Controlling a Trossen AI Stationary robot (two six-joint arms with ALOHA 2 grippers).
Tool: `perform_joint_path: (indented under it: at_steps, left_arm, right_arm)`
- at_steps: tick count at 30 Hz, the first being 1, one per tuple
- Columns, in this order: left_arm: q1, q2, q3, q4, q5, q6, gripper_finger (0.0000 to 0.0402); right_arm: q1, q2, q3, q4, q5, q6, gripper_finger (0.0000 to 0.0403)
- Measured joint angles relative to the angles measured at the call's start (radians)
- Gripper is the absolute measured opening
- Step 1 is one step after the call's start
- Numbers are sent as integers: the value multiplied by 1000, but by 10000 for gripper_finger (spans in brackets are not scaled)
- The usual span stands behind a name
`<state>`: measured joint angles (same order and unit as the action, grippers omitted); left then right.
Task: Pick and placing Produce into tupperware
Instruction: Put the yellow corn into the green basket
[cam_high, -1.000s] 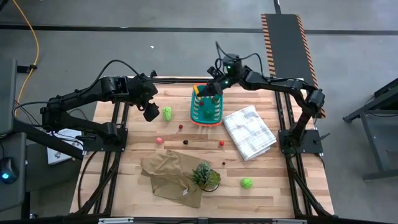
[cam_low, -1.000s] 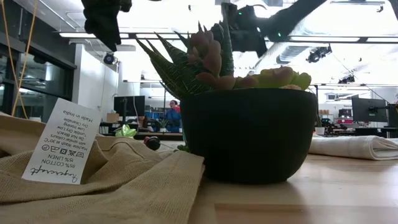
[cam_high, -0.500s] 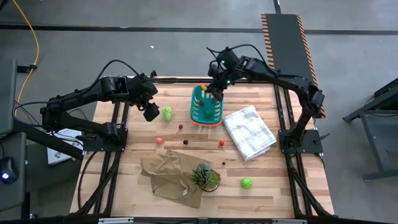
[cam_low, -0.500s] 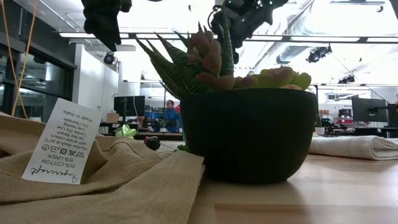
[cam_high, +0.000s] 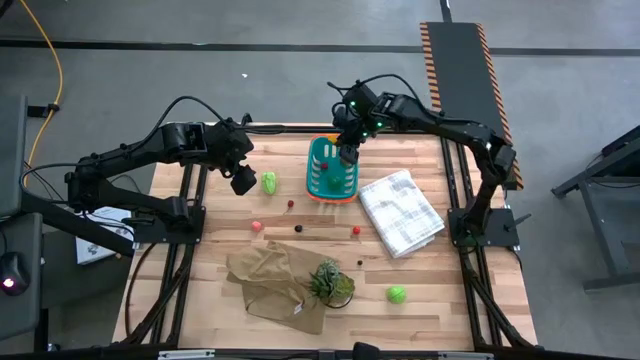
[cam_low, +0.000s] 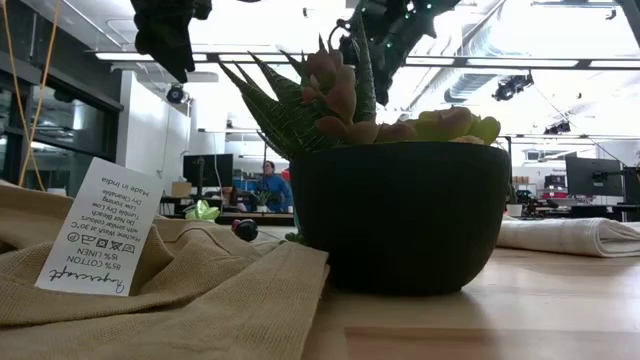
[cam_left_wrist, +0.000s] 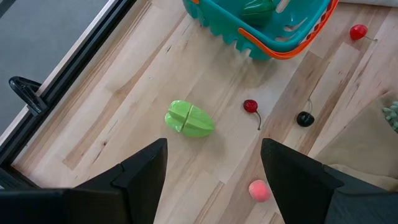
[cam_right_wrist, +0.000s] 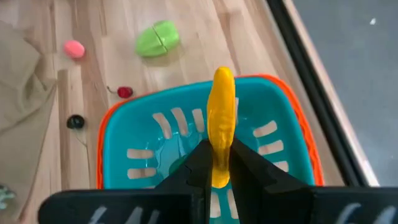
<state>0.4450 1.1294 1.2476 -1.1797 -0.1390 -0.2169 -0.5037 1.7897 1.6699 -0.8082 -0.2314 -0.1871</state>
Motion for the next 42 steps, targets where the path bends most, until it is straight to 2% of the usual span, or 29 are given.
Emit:
perform_joint_path:
  at_steps: [13, 33, 42]
  left_arm:
    - [0, 0, 0, 0, 0, 0, 248]
    - [0, -1, 0, 1, 0, -2, 248]
    - [0, -1, 0, 1, 0, -2, 248]
  right_arm:
    - [10, 114, 0, -78, -6, -2, 29]
    - [41, 208, -1, -47, -2, 32, 30]
    - [40, 214, -1, -39, 18, 49, 58]
